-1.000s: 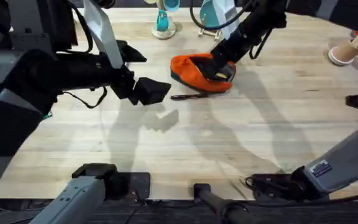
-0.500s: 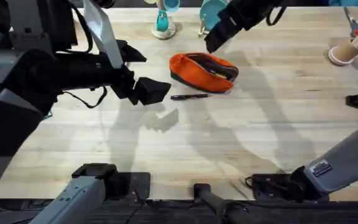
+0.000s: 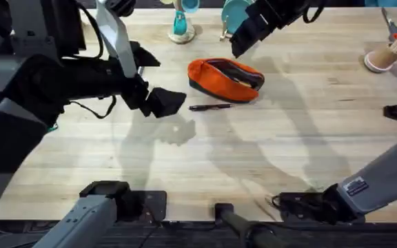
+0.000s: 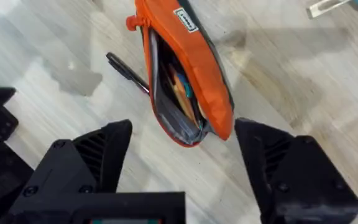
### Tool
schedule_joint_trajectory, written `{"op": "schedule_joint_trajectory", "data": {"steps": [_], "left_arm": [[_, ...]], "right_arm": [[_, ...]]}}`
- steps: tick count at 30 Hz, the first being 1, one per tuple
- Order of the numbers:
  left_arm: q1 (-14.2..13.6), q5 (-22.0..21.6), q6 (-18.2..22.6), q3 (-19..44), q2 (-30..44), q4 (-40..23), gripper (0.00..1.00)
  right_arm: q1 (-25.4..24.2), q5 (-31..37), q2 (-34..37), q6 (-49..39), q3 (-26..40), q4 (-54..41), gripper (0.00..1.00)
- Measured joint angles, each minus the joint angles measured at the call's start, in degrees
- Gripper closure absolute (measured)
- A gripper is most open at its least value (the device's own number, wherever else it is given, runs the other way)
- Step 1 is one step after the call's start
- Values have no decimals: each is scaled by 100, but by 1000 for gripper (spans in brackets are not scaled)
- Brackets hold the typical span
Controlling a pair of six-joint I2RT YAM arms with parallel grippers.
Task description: Unzip the bag, pick up the pens from the table one at a time and place them inside, then zip the bag closed.
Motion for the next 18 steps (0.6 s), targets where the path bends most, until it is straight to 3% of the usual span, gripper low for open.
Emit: {"op": "schedule_joint_trajectory", "data": {"steps": [4,12,18], "left_arm": [[249,-403,-212,0,2,2,7],[984,-1136,-1103,0,2,328,8],[1190,-1433,-1484,0,2,676,7]], "right_arm": [[0,0,2,0,0,0,4],[0,0,0,2,0,0,5],[0,0,0,2,0,0,5]]}}
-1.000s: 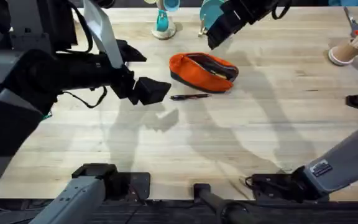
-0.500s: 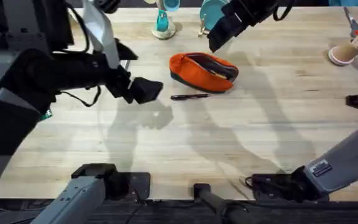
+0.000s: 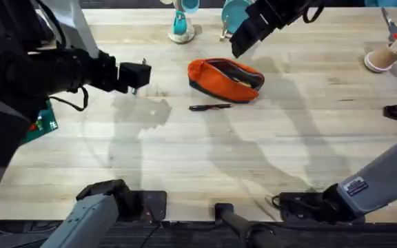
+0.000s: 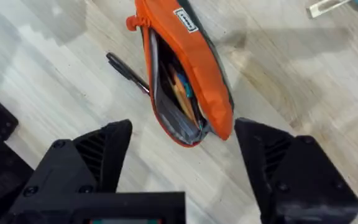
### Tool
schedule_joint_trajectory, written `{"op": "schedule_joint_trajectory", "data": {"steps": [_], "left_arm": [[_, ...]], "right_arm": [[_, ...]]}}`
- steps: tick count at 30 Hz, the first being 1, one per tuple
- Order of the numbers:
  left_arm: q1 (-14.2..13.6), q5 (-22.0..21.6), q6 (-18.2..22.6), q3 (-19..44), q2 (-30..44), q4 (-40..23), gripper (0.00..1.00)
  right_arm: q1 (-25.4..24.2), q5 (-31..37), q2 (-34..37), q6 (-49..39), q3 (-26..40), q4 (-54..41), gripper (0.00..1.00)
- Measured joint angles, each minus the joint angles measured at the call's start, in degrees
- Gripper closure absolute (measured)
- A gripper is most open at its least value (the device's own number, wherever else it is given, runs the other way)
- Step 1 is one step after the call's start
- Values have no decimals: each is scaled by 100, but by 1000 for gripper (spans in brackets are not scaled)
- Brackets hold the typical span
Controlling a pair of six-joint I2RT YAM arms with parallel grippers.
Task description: Unzip the bag, pick up the pens from the table one at a time and place them inside, then zip the bag closed.
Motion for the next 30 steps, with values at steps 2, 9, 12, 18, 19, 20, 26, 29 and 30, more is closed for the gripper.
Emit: {"op": "schedule_joint_trajectory", "data": {"steps": [2,9,12,18,19,20,26,29,30], "left_arm": [[0,-8,-42,0,-1,98,7],[0,-31,-102,0,0,-272,8],[0,-32,-108,0,3,-78,8],[-7,-152,-389,0,806,625,8],[-7,-210,-439,0,945,678,8],[-7,-295,-487,0,1056,731,7],[-7,-755,-687,0,1679,1174,7],[-7,-816,-722,0,1937,1328,7],[-7,-852,-724,0,2026,1363,7]], "right_arm": [[0,0,1,0,0,0,5],[0,0,1,-1,0,4,5],[0,0,1,0,0,4,5],[0,0,1,0,0,4,5],[0,0,1,0,0,5,5],[0,0,1,0,0,7,5],[0,0,1,0,0,4,5],[0,0,1,0,0,4,5],[0,0,1,0,0,6,5]]}}
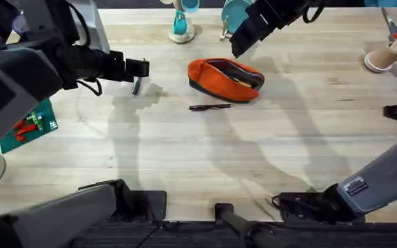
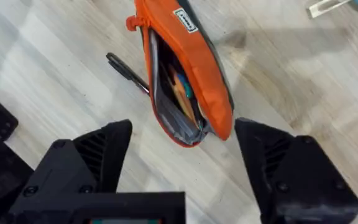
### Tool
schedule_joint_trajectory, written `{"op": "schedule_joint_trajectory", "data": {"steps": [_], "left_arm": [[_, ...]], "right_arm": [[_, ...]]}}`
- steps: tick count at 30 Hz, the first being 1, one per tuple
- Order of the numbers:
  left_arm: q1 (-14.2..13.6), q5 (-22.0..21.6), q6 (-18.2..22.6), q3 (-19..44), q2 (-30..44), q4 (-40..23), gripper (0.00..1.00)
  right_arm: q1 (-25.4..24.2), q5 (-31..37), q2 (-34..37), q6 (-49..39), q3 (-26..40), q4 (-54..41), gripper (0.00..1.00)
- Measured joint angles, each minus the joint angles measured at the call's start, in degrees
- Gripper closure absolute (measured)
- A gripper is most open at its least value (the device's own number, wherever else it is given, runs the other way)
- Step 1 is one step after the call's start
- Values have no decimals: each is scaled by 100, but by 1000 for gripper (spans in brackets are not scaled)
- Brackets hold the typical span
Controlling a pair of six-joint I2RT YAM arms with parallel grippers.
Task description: Unzip the bag, pick up the pens from the table one at a time and place them inside, then zip the bag closed.
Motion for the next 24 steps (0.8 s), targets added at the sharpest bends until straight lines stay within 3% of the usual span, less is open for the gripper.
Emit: {"op": "schedule_joint_trajectory", "data": {"steps": [19,24], "left_arm": [[0,-75,74,13,1524,585,5],[0,-103,94,79,1632,641,84]], "right_arm": [[0,0,-2,0,0,0,5],[0,0,-1,0,0,-1,5]]}}
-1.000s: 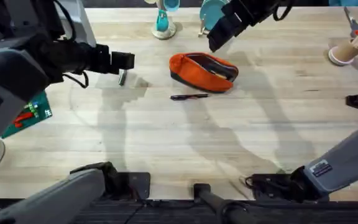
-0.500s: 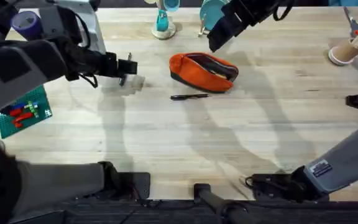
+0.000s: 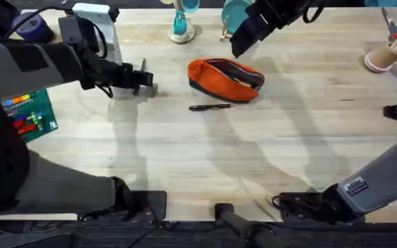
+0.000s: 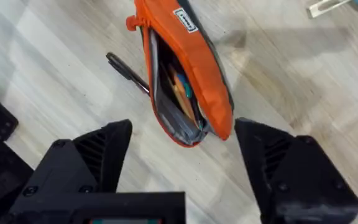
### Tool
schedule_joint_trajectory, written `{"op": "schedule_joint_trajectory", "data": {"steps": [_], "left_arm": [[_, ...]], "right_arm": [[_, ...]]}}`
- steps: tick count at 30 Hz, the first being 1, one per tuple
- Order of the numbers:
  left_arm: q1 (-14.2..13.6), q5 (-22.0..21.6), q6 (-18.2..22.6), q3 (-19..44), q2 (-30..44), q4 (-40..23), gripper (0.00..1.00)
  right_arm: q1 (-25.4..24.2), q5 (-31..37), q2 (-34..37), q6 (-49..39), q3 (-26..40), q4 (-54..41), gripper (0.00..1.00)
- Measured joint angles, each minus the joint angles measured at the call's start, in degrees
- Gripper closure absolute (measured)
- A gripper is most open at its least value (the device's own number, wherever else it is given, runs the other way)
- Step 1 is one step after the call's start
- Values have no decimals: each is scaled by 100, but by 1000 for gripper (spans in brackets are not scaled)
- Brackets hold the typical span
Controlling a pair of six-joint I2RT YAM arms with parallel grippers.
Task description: Unzip the bag, pick up the pens from the table one at a time and place them inside, then zip the bag closed.
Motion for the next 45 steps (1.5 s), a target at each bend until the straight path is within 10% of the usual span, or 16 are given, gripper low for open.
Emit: {"op": "schedule_joint_trajectory", "data": {"steps": [7,16,40,45], "left_arm": [[0,-35,19,94,103,10,309],[-70,259,-18,113,112,4,947],[-79,361,-46,89,-1365,-284,957],[-481,528,67,89,-1957,-287,957]], "right_arm": [[0,0,0,0,0,1,5],[0,0,1,0,0,0,4],[-7,339,-32,306,9,-347,4],[-11,601,-399,526,12,-425,4]]}}
